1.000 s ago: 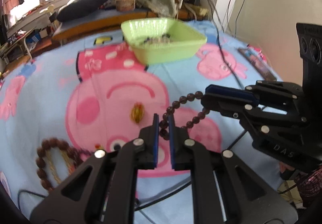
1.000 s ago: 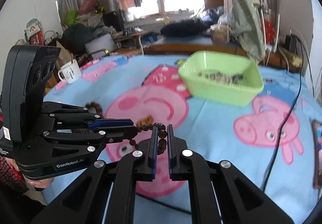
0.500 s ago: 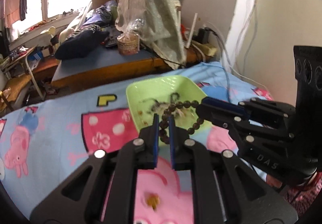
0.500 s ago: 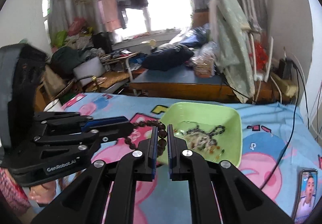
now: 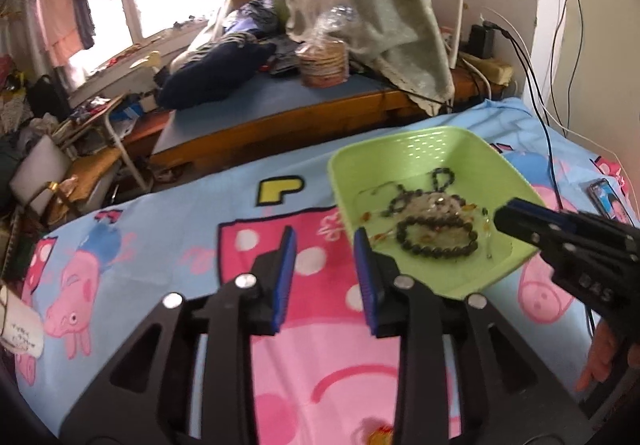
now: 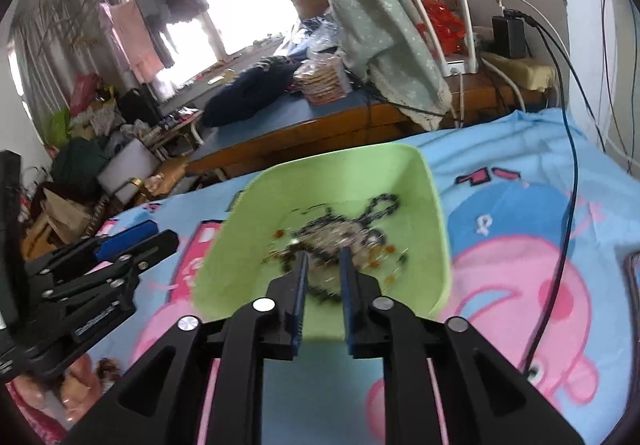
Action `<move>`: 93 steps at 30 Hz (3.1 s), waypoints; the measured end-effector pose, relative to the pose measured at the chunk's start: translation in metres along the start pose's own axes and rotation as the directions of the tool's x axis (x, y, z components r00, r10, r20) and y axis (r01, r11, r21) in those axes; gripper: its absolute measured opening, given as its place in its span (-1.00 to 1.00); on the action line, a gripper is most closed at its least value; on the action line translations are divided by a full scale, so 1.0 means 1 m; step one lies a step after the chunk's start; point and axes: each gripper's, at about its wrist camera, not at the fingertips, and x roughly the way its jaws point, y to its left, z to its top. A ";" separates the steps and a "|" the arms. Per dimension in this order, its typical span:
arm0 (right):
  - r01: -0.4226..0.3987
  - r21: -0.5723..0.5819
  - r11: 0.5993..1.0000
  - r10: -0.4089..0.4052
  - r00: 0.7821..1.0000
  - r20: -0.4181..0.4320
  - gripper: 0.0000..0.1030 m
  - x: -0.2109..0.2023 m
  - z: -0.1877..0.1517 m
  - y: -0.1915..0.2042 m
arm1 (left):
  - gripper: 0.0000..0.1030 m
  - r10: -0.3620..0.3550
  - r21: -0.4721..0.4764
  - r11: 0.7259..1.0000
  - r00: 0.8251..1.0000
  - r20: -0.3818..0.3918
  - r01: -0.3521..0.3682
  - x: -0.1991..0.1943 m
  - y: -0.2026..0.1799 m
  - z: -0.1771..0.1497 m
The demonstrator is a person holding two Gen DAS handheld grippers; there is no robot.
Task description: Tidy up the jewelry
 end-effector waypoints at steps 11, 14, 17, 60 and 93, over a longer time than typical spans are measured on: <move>-0.177 0.035 0.984 0.179 0.977 -0.117 -0.71 -0.029 -0.050 0.049 | -0.44 0.080 -0.066 0.995 0.997 0.007 -0.079 -0.050 0.043 -0.044; -0.156 -0.004 0.988 0.154 0.975 -0.158 -0.71 -0.030 -0.069 0.063 | -0.44 0.115 -0.076 0.990 0.993 0.003 -0.115 -0.061 0.056 -0.060; -0.127 -0.049 0.991 0.116 0.975 -0.192 -0.71 -0.031 -0.085 0.073 | -0.44 0.151 -0.083 0.985 0.989 0.001 -0.150 -0.070 0.066 -0.074; -0.259 -0.289 0.922 0.178 0.944 -0.278 -1.00 -0.020 -0.124 0.156 | -0.44 -0.253 -0.187 0.951 0.967 -0.015 0.246 -0.128 0.125 -0.177; -0.235 -0.266 0.935 0.181 0.960 -0.215 -1.00 -0.062 -0.136 0.077 | -0.51 -0.256 0.110 0.955 0.950 -0.177 0.277 -0.102 0.007 -0.186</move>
